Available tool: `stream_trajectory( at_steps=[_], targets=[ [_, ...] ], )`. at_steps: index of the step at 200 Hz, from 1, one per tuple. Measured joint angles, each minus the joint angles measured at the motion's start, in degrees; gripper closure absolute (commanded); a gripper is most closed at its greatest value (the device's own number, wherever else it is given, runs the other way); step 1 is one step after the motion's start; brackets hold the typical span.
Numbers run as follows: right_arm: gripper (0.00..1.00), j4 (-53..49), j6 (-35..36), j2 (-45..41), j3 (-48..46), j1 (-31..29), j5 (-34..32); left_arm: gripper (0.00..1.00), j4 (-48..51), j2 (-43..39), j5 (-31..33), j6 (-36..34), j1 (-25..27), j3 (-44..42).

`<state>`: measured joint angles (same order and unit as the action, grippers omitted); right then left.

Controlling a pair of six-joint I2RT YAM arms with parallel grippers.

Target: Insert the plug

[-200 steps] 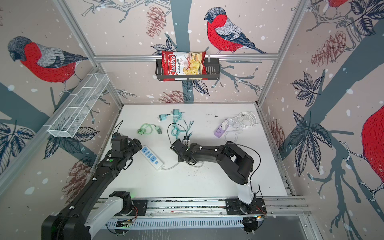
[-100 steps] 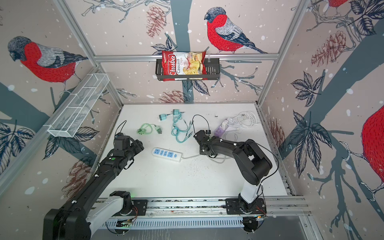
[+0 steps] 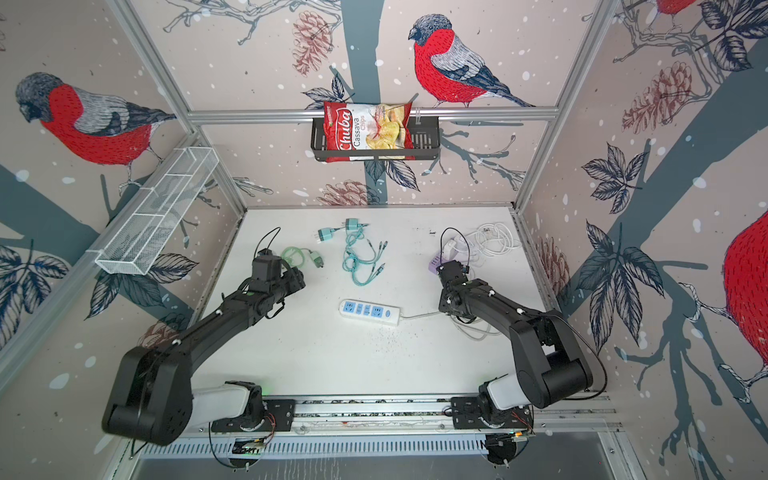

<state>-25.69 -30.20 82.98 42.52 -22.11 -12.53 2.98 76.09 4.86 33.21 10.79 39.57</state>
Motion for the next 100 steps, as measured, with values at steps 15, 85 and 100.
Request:
stream_trajectory(
  at_steps=[15, 85, 100],
  targets=[
    [0.35, 0.4, 0.3, -0.5, 0.0, 0.6, 1.7, 0.32, -1.1, 3.3, -0.4, 1.4, 0.2, 2.2],
    [0.32, 2.1, 1.8, -5.9, 0.0, 5.2, 8.3, 0.35, -3.8, 18.7, -3.7, 6.3, 1.0, 15.1],
    [0.32, 2.0, 1.8, -7.0, 0.0, 6.0, 8.6, 0.35, -3.4, 22.0, -4.7, 7.1, 1.2, 17.7]
  ],
)
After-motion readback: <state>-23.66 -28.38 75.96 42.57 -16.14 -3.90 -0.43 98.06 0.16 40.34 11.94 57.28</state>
